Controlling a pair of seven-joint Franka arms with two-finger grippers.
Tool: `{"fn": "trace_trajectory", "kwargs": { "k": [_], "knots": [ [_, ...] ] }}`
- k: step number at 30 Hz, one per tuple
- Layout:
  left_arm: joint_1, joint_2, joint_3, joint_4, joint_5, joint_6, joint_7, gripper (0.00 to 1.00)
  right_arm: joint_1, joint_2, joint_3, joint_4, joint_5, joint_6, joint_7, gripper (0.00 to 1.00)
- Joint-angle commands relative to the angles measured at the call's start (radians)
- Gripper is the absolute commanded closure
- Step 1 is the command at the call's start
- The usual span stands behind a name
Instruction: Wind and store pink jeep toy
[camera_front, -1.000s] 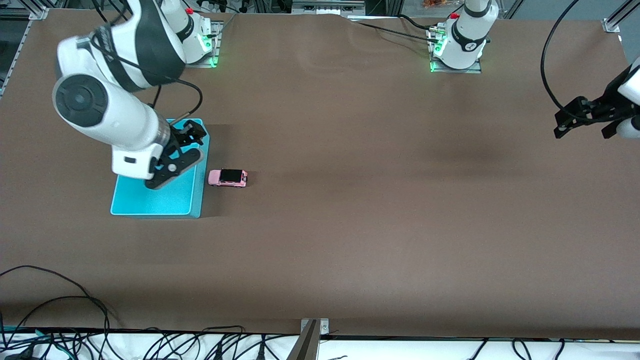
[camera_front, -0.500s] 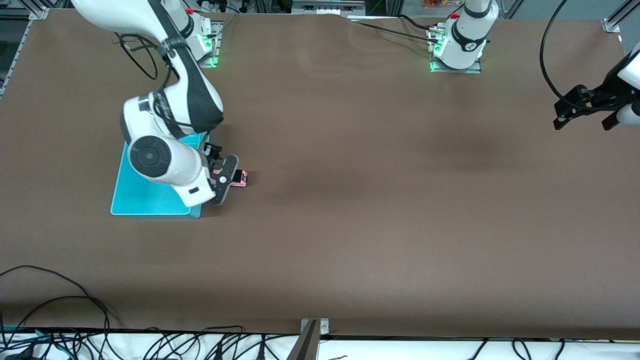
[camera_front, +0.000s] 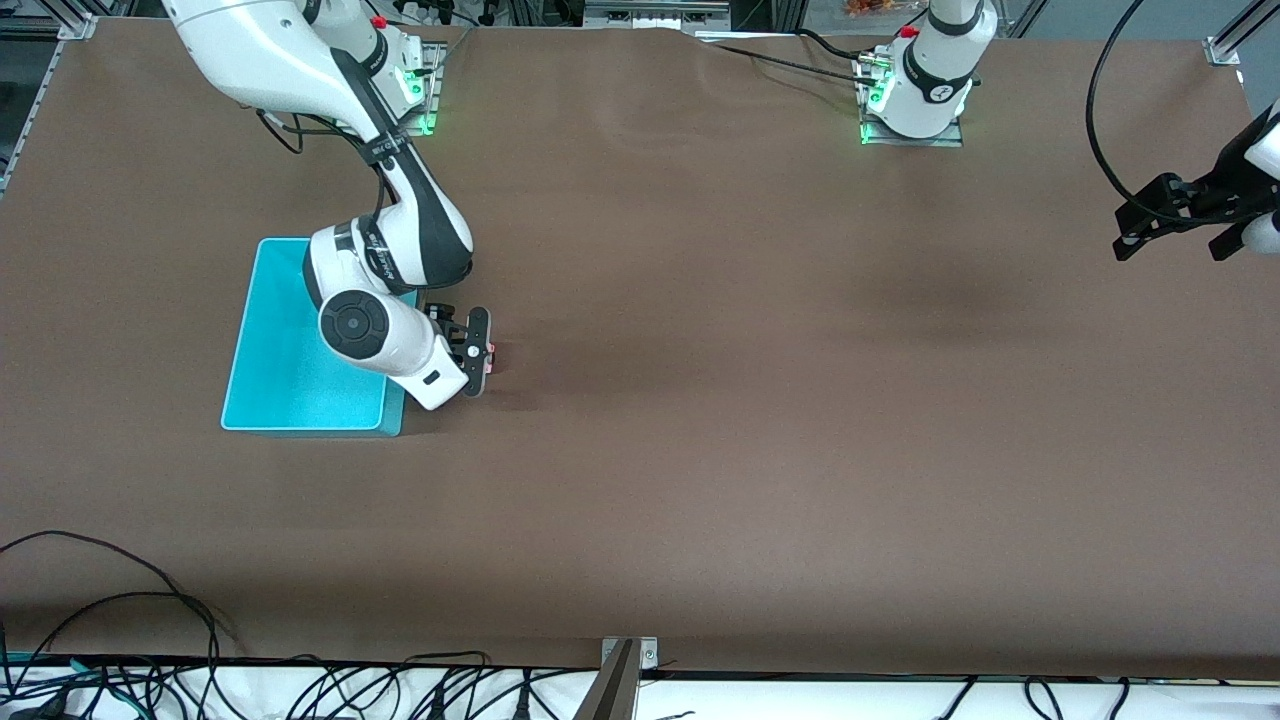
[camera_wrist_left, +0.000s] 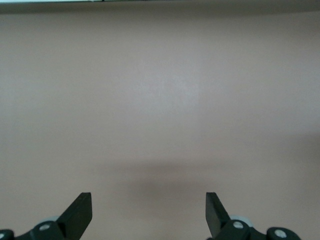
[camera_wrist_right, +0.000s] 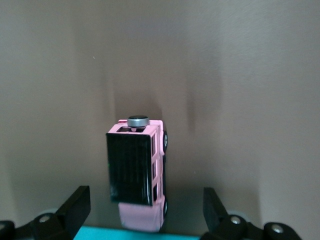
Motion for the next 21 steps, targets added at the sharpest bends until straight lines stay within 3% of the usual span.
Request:
{"fn": "trace_trajectory", "kwargs": {
  "k": [1, 4, 6, 10, 13, 21],
  "knots": [
    [-0.003, 0.023, 0.011, 0.050, -0.024, -0.048, 0.011, 0.00, -0.001, -0.027, 0.004, -0.093, 0.018, 0.105, -0.036, 0.00],
    [-0.006, 0.025, 0.011, 0.050, -0.019, -0.048, 0.011, 0.00, -0.001, -0.025, 0.007, -0.101, 0.018, 0.113, -0.038, 0.00],
    [-0.006, 0.025, 0.011, 0.050, -0.018, -0.046, 0.011, 0.00, -0.001, -0.024, 0.007, -0.103, 0.018, 0.116, -0.038, 0.10],
    [-0.008, 0.025, 0.011, 0.050, -0.021, -0.046, 0.020, 0.00, 0.002, -0.021, 0.008, -0.103, 0.016, 0.116, -0.042, 0.48],
    [-0.012, 0.025, 0.009, 0.051, -0.019, -0.043, 0.020, 0.00, 0.013, -0.024, 0.008, -0.098, 0.016, 0.110, -0.050, 0.68],
    [-0.012, 0.026, 0.005, 0.064, -0.027, -0.042, 0.009, 0.00, 0.019, -0.045, 0.022, -0.051, 0.016, 0.102, -0.049, 0.74]
  ]
}}
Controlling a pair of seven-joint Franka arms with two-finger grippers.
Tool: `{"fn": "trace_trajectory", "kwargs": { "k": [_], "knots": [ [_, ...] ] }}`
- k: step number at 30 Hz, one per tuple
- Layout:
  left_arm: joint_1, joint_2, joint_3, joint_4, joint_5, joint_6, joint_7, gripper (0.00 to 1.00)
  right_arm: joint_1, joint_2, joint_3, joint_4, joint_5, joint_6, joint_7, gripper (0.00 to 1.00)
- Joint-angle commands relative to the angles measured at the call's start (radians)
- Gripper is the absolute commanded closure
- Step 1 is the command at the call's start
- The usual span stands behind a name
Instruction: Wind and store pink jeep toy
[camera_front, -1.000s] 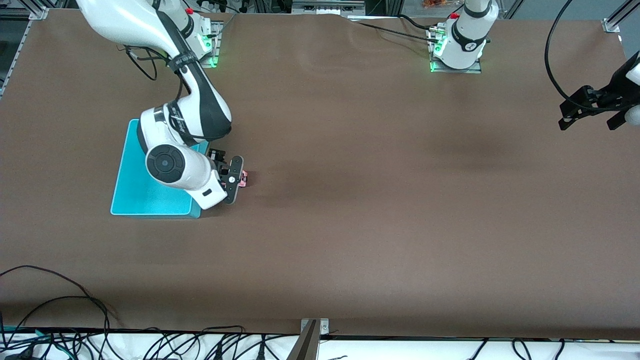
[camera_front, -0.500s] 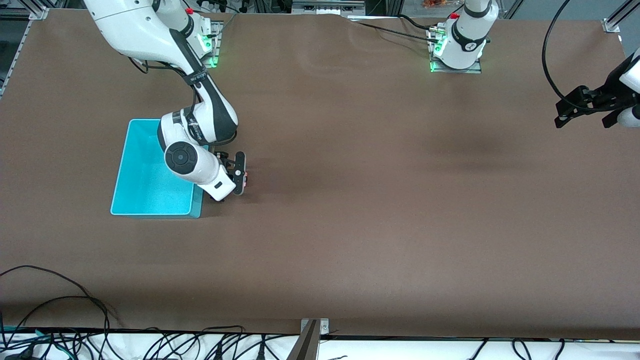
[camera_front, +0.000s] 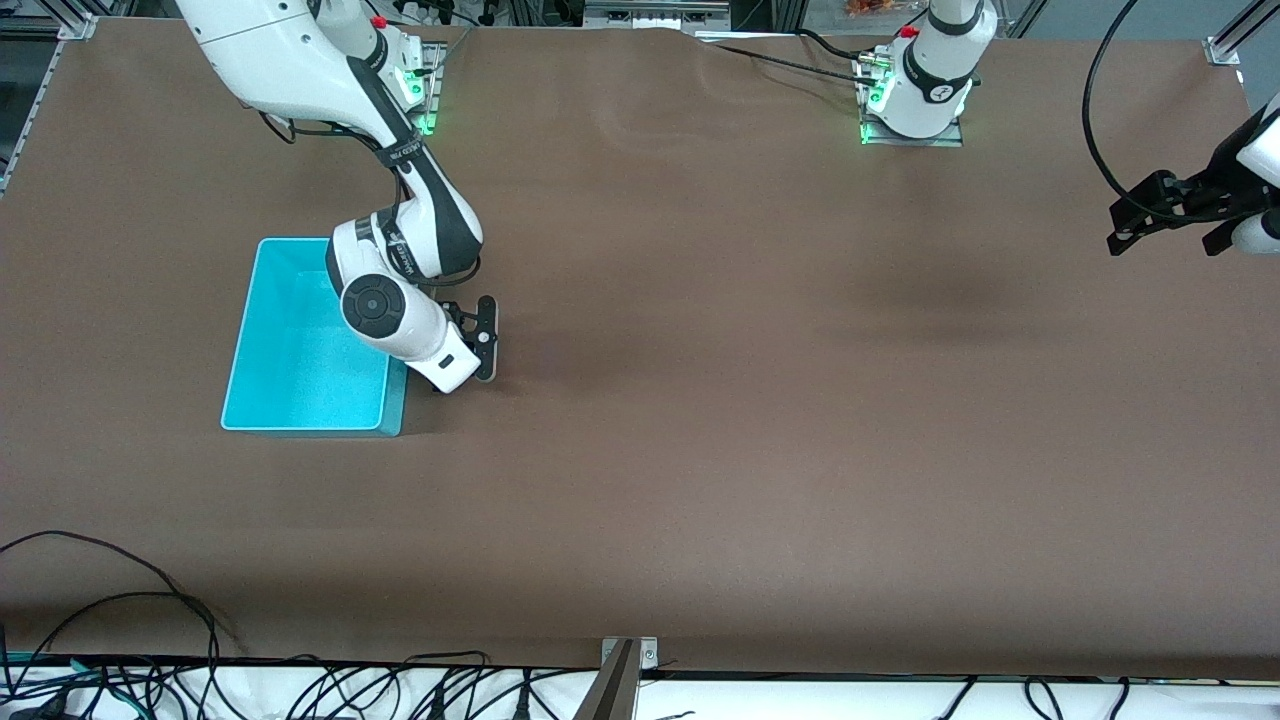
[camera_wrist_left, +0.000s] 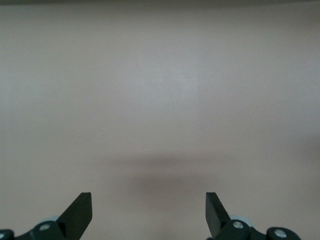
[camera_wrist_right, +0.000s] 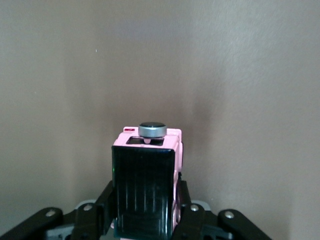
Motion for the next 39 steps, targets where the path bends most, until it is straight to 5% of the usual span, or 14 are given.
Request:
{"fn": "trace_trajectory", "kwargs": {
  "k": [1, 13, 21, 31, 39],
  "knots": [
    [-0.004, 0.018, 0.006, 0.042, -0.024, -0.023, 0.011, 0.00, 0.003, -0.041, 0.016, 0.037, 0.016, -0.018, -0.021, 0.75],
    [-0.009, 0.026, 0.004, 0.048, -0.024, -0.023, 0.009, 0.00, -0.038, -0.064, 0.007, 0.329, 0.057, -0.398, -0.021, 0.76],
    [-0.007, 0.026, 0.008, 0.048, -0.023, -0.023, 0.011, 0.00, -0.161, -0.130, -0.001, 0.393, 0.078, -0.613, -0.056, 0.76],
    [-0.010, 0.026, 0.008, 0.048, -0.023, -0.023, 0.009, 0.00, -0.250, -0.196, -0.044, 0.372, 0.076, -0.770, -0.228, 0.76],
    [-0.010, 0.026, 0.006, 0.048, -0.023, -0.023, 0.014, 0.00, -0.250, -0.224, -0.119, 0.208, 0.071, -0.718, -0.315, 0.76]
  ]
}}
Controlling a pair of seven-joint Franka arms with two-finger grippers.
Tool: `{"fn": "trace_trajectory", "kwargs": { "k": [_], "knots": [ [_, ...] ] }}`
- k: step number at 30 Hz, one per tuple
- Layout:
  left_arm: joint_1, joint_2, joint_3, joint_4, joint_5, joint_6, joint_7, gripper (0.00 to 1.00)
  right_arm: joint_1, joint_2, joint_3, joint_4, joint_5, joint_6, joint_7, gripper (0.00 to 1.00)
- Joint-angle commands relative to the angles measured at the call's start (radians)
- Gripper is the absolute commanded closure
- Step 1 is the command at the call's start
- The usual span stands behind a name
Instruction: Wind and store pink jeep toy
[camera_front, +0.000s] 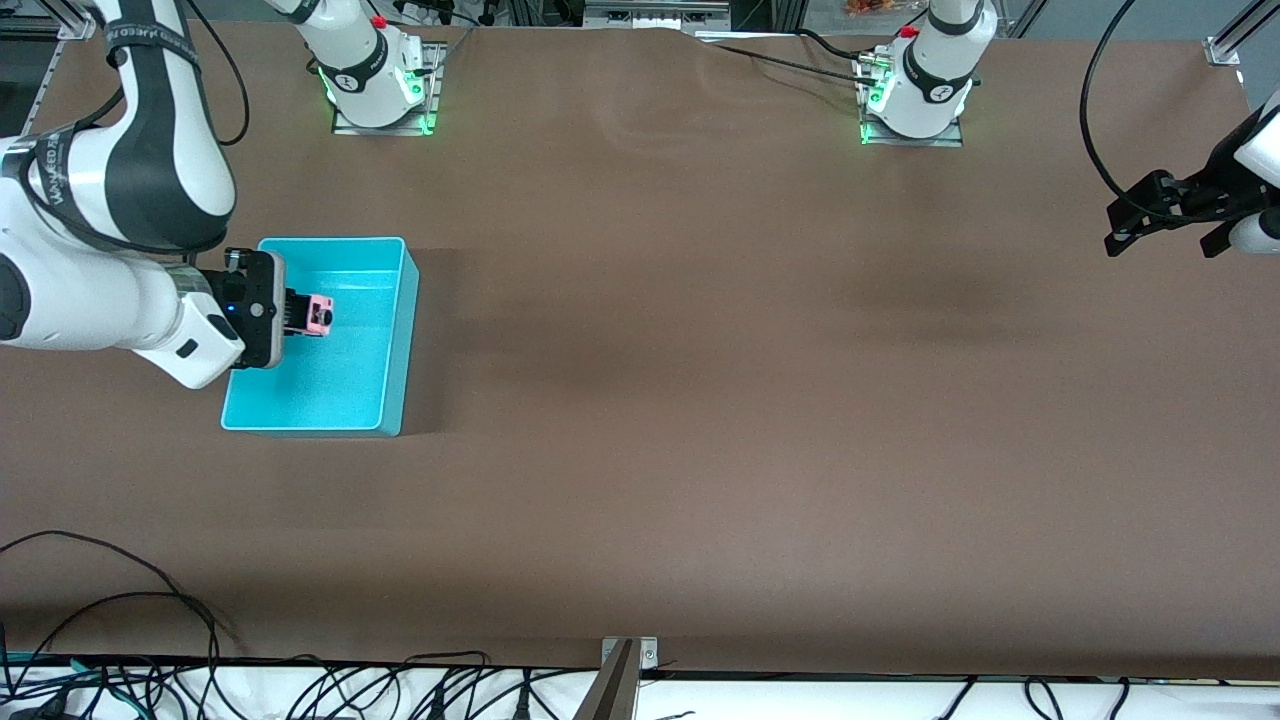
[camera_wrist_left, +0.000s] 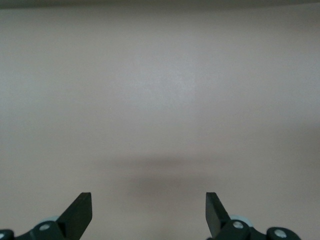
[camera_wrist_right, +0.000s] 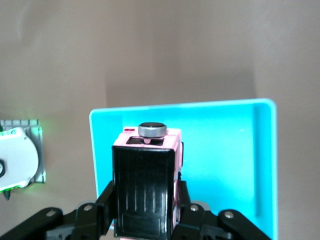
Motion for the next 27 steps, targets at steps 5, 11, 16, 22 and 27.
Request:
{"fn": "trace_trajectory", "kwargs": {
  "k": [5, 11, 16, 22, 27],
  "knots": [
    [-0.006, 0.019, 0.007, 0.039, -0.021, -0.023, 0.011, 0.00, 0.003, -0.067, -0.040, -0.264, 0.017, 0.138, -0.101, 0.76],
    [-0.003, 0.019, 0.008, 0.039, -0.021, -0.023, 0.017, 0.00, 0.003, -0.124, -0.040, -0.474, 0.017, 0.312, -0.102, 0.76],
    [0.000, 0.019, 0.008, 0.039, -0.021, -0.023, 0.018, 0.00, 0.003, -0.159, -0.040, -0.631, 0.017, 0.461, -0.110, 0.76],
    [0.000, 0.019, 0.008, 0.039, -0.021, -0.023, 0.018, 0.00, 0.003, -0.153, -0.041, -0.729, 0.021, 0.592, -0.173, 0.76],
    [0.001, 0.019, 0.008, 0.038, -0.021, -0.023, 0.018, 0.00, 0.002, -0.150, -0.046, -0.787, 0.021, 0.670, -0.180, 0.73]
  ]
}}
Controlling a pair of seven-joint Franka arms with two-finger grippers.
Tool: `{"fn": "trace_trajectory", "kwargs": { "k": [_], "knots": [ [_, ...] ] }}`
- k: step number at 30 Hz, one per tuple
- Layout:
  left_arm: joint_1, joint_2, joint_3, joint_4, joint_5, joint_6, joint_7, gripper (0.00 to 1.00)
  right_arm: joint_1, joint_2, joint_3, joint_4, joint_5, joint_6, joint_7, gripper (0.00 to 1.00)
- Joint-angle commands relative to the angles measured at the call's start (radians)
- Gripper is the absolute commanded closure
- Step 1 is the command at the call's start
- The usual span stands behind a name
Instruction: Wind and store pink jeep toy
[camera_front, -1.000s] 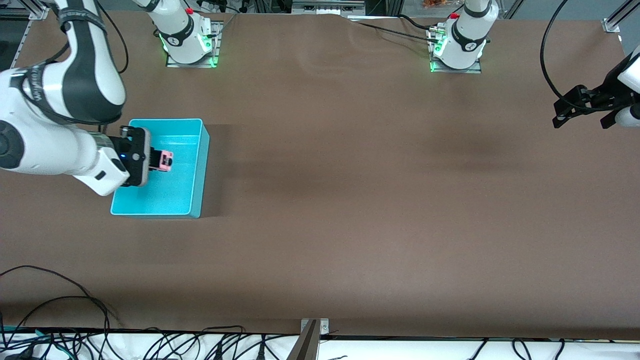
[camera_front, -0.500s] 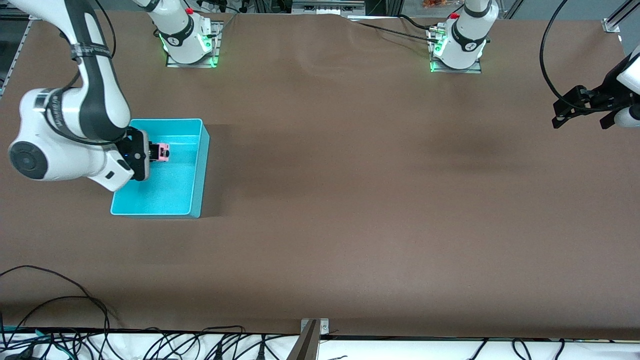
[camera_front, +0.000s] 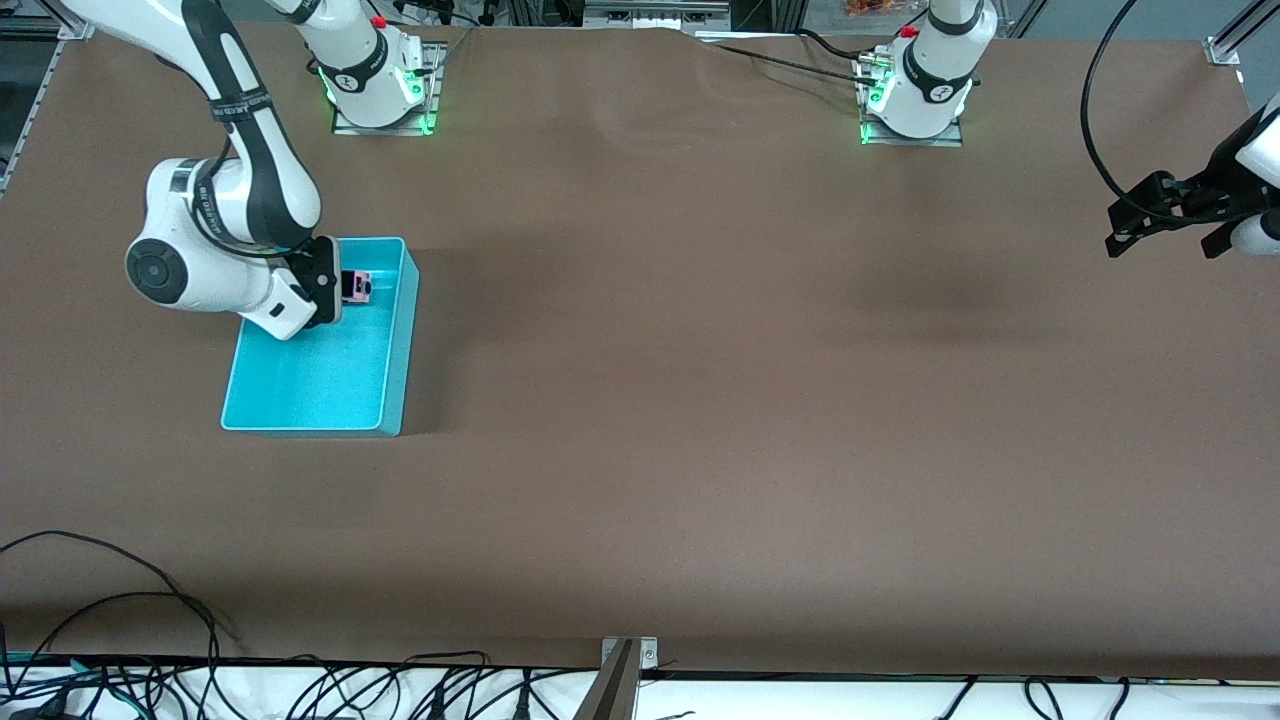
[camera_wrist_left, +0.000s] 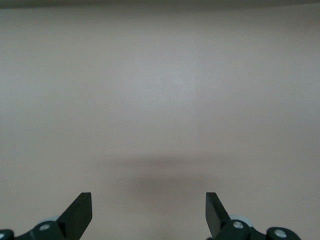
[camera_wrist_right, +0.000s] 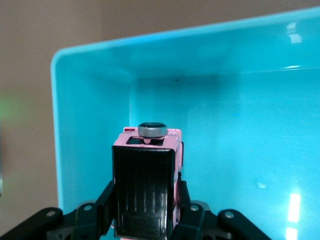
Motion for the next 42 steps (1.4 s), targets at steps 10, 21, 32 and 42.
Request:
{"fn": "trace_trajectory", "kwargs": {
  "k": [10, 21, 32, 42],
  "knots": [
    [0.003, 0.017, 0.006, 0.038, -0.021, -0.023, 0.020, 0.00, 0.000, -0.038, -0.009, -0.095, 0.021, 0.092, -0.036, 0.43],
    [0.004, 0.017, 0.006, 0.036, -0.023, -0.023, 0.020, 0.00, 0.000, -0.038, -0.024, -0.052, 0.021, 0.082, -0.036, 0.00],
    [0.004, 0.017, 0.006, 0.036, -0.023, -0.023, 0.020, 0.00, 0.001, -0.045, -0.027, 0.219, 0.023, -0.070, 0.015, 0.00],
    [0.003, 0.017, 0.006, 0.038, -0.023, -0.023, 0.020, 0.00, 0.006, -0.047, -0.021, 0.503, 0.021, -0.323, 0.496, 0.00]
  ]
}}
